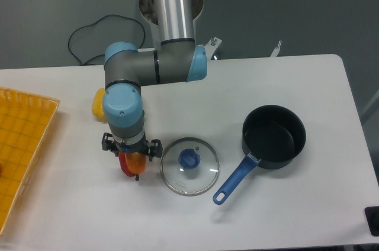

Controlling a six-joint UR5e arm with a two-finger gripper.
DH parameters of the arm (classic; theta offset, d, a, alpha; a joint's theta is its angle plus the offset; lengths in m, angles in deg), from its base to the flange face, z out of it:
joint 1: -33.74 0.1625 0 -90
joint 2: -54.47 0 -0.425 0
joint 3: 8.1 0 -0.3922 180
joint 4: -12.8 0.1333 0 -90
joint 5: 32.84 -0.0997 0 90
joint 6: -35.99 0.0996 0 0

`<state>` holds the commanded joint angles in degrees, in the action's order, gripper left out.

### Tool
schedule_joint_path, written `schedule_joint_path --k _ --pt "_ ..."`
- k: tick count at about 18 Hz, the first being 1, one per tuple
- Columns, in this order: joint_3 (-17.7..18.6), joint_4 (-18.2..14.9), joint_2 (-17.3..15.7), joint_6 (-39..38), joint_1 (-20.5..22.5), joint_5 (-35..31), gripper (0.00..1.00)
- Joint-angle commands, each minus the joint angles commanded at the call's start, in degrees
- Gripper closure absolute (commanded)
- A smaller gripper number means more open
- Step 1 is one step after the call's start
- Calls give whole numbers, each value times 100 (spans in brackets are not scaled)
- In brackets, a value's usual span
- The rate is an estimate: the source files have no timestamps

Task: Pick up the long bread
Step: 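Close the gripper around the middle of the bread loaf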

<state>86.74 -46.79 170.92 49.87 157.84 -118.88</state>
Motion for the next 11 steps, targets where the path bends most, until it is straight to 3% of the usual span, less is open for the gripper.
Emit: schedule_joint_path --k 8,11 --pt "9 0 9 0 0 0 2" --pt "0 0 26 0 -9 0 6"
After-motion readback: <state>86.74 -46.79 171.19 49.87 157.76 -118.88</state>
